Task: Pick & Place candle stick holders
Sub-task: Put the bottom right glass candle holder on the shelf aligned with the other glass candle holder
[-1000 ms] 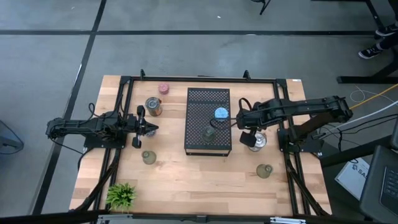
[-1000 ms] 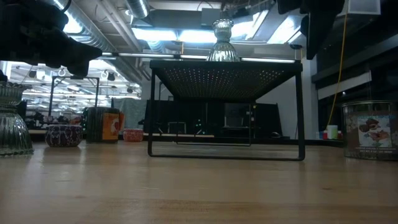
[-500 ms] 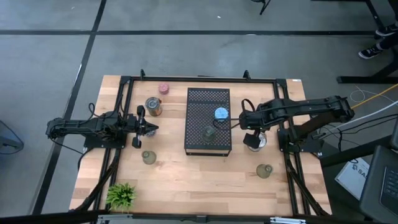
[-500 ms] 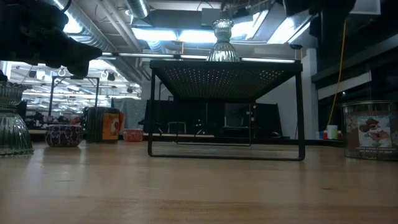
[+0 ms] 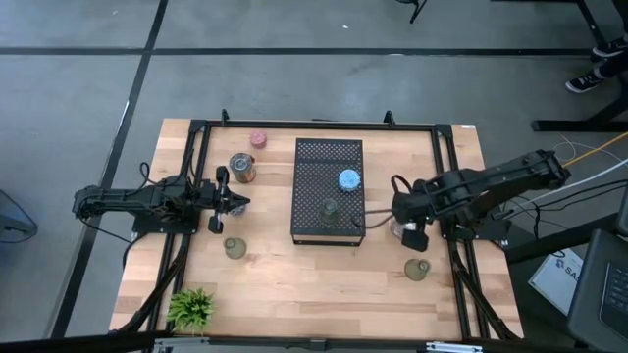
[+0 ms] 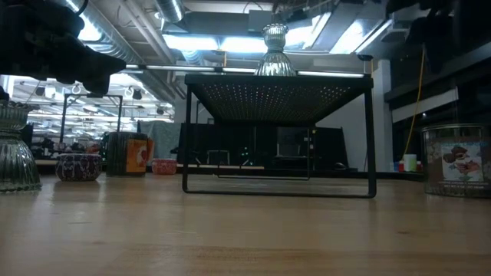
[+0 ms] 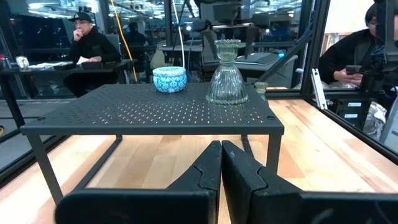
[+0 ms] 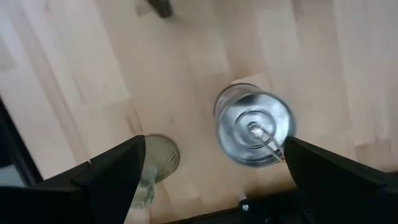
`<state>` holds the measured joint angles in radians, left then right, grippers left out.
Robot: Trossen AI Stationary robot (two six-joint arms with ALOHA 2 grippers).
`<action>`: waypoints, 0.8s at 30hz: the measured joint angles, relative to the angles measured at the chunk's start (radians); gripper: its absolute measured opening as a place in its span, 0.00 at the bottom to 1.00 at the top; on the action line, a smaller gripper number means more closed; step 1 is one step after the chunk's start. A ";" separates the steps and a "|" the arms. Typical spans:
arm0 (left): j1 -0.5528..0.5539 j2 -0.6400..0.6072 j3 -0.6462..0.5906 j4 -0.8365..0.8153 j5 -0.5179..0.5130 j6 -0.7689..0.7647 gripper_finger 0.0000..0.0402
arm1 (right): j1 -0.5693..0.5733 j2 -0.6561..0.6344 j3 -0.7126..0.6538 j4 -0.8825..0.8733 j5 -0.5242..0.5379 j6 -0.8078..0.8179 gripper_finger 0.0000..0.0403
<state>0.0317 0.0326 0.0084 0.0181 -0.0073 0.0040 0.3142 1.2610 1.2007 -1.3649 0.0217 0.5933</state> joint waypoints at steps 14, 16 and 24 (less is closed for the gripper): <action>0.000 0.000 0.000 -0.001 0.000 0.000 0.02 | 0.276 -0.004 0.000 -0.004 -0.083 0.020 0.95; 0.000 0.000 0.000 -0.001 0.000 0.000 0.02 | 0.313 -0.004 0.000 -0.009 -0.066 0.008 0.95; 0.000 0.000 0.000 -0.001 0.000 0.000 0.02 | 0.455 -0.006 -0.060 0.025 -0.025 -0.002 0.95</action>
<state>0.0319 0.0326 0.0086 0.0174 -0.0071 0.0036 0.7690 1.2550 1.1403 -1.3398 -0.0032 0.5911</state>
